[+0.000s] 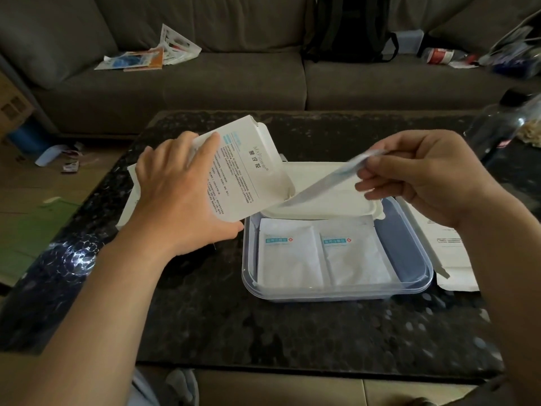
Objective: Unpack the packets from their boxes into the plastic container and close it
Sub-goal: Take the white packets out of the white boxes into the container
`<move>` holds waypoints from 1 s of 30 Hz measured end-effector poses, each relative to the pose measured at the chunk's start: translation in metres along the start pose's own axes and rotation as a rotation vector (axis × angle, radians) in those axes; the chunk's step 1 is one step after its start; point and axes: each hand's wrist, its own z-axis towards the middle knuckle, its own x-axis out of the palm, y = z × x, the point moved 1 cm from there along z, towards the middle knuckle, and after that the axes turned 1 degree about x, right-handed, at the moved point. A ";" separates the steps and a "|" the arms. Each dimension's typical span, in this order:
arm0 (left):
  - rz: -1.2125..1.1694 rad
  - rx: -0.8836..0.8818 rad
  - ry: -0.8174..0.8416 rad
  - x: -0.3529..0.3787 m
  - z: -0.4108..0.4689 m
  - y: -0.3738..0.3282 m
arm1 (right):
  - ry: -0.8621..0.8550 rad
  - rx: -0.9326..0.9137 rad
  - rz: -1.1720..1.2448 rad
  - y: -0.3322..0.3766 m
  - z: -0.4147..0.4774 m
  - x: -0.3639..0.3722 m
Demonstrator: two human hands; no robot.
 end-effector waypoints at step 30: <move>-0.059 0.051 -0.011 0.002 -0.001 -0.009 | 0.056 0.255 -1.549 -0.059 -0.005 0.077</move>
